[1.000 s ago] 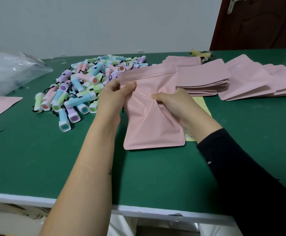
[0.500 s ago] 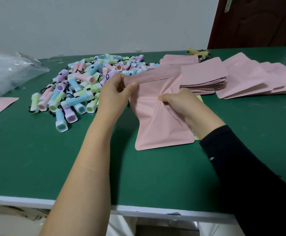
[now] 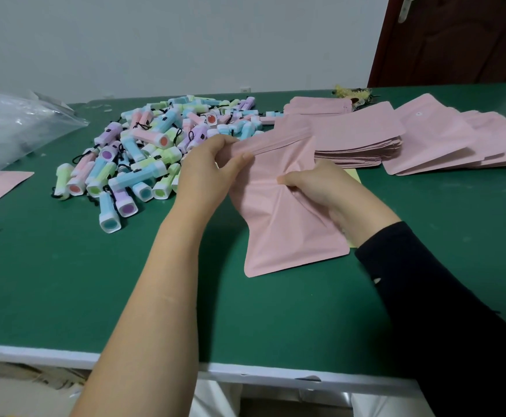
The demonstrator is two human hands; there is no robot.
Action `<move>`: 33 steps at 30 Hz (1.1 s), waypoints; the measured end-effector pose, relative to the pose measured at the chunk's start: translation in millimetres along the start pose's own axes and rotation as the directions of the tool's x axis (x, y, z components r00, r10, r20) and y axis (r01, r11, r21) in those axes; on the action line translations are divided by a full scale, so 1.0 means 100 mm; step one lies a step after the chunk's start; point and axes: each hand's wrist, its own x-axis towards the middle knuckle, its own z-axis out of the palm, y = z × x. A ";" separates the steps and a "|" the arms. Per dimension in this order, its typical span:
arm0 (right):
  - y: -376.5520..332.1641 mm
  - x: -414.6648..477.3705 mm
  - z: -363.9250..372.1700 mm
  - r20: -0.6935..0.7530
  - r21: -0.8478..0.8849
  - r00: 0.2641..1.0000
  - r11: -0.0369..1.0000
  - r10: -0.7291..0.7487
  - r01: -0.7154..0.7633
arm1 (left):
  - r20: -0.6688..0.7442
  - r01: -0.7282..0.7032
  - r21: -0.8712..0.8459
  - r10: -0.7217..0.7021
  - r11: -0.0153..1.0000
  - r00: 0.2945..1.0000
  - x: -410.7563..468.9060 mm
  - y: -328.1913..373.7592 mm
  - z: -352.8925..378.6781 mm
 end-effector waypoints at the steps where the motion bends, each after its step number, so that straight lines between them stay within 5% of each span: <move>1: 0.00 0.00 0.01 0.009 -0.003 1.000 1.000 0.001 -0.001 | 0.008 0.004 0.006 -0.004 1.000 1.000 0.00 0.00 0.01; 22: 0.02 0.00 0.11 0.106 -0.051 0.994 0.998 -0.031 0.037 | 0.030 0.038 0.093 -0.041 0.995 0.999 0.01 0.04 0.09; 29: 0.01 -0.02 0.08 -0.021 0.292 0.983 0.939 -0.185 0.183 | 0.149 0.041 -0.020 -0.038 0.999 0.988 -0.05 0.12 0.07; 33: 0.01 -0.01 0.07 -0.087 0.320 0.969 0.914 -0.232 0.248 | 0.153 0.024 -0.035 -0.018 0.999 0.988 -0.06 0.14 0.08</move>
